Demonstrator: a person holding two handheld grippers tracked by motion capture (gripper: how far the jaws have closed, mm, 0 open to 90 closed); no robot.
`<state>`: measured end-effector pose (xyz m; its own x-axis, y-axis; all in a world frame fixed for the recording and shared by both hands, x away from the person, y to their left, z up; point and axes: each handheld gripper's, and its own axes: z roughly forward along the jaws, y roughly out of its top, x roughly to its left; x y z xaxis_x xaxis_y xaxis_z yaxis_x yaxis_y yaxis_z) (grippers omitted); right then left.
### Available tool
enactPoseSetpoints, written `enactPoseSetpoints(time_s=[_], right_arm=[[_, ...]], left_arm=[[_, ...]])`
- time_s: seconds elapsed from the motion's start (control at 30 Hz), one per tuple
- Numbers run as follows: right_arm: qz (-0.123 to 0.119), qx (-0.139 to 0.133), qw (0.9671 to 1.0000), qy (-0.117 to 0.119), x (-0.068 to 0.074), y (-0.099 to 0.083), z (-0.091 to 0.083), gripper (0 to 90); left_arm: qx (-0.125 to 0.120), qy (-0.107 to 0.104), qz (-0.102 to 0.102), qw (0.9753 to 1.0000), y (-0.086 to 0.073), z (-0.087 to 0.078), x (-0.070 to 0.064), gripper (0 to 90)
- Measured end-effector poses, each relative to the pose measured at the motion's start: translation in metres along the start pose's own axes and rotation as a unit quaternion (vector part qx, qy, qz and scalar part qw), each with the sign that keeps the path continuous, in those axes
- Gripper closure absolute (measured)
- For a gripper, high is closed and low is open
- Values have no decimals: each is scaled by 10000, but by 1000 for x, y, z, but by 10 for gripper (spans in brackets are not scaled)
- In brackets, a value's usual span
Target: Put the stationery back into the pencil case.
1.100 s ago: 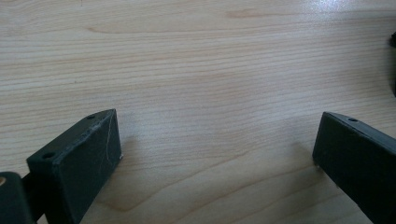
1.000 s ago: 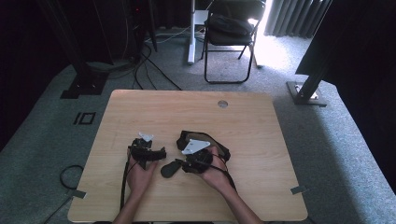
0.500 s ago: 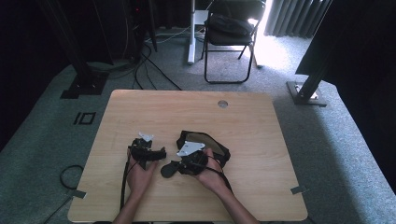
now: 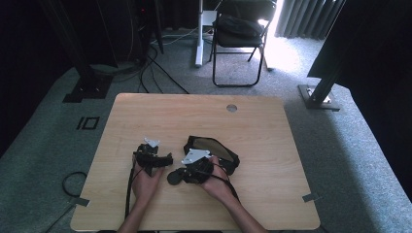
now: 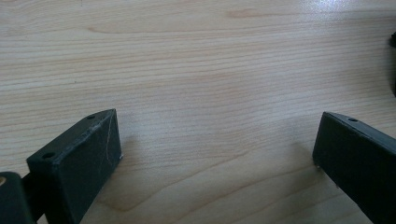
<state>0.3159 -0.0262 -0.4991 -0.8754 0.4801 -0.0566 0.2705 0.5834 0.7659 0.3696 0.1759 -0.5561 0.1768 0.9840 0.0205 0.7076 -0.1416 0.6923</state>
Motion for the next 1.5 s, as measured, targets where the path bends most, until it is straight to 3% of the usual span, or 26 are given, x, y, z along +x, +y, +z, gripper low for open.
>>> enactPoseSetpoints(time_s=[0.27, 0.77, 0.93, 1.1, 1.5], right_arm=[[16, 71, 10000, 35, 2, -3, 8, 576], [-88, 261, 9989, 372, 11, -11, 24, 495], [-127, 222, 9983, 520, 12, -13, 29, 444], [-119, 212, 9984, 510, 13, -13, 33, 383], [-248, 142, 9977, 621, 17, -13, 42, 325]], left_arm=[[2, 0, 2, 10000, 0, 0, 0, 13], [3, -1, 2, 10000, 0, 0, 0, 13], [-4, -2, 0, 10000, 0, 0, 0, 13], [-2, 0, -3, 10000, 0, 0, 0, 13], [-2, -2, -3, 10000, 0, 0, 0, 13]])
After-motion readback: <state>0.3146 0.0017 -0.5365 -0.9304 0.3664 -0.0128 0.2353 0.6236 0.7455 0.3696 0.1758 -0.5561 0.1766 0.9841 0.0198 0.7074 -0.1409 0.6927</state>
